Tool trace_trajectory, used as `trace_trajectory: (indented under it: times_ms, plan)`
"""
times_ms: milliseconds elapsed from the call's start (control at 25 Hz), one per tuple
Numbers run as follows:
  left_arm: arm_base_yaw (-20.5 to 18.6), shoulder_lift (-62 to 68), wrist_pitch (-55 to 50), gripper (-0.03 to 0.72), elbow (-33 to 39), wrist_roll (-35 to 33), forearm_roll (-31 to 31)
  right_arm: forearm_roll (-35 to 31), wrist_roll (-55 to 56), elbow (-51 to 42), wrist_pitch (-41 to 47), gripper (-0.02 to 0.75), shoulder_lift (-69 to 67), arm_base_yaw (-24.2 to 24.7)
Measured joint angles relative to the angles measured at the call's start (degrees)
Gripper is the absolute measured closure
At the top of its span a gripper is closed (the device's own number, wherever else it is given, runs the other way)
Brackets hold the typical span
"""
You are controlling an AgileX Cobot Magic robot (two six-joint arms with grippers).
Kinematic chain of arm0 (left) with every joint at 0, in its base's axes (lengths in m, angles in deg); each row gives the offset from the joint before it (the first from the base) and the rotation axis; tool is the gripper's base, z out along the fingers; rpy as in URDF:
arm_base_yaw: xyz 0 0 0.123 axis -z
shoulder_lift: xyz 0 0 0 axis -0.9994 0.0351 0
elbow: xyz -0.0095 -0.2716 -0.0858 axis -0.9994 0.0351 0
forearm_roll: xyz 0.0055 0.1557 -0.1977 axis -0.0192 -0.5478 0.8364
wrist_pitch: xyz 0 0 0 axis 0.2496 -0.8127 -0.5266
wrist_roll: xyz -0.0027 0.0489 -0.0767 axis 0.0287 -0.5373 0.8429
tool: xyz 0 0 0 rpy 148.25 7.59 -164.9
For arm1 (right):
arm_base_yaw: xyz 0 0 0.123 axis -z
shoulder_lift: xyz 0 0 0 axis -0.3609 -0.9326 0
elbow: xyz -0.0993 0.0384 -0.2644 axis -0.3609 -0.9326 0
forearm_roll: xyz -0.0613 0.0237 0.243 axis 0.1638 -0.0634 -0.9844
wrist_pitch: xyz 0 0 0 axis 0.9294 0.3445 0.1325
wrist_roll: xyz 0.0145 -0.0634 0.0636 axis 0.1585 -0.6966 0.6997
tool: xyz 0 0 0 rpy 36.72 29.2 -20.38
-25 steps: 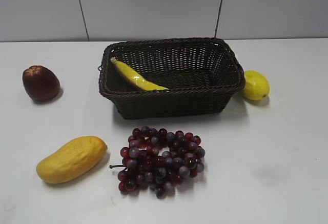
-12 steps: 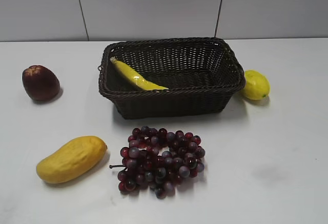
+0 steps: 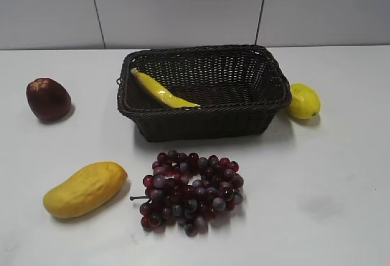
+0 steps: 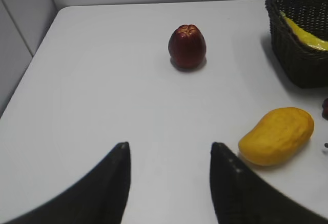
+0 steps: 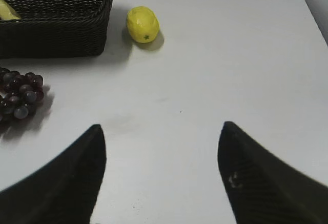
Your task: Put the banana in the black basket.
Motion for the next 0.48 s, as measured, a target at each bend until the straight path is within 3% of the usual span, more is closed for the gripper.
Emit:
trace_trajectory:
  times_ms: [480]
  plan:
    - [1.33, -0.06, 0.0, 0.203, 0.0, 0.0, 0.0, 0.0, 0.0, 0.0, 0.0, 0.219, 0.0, 0.0]
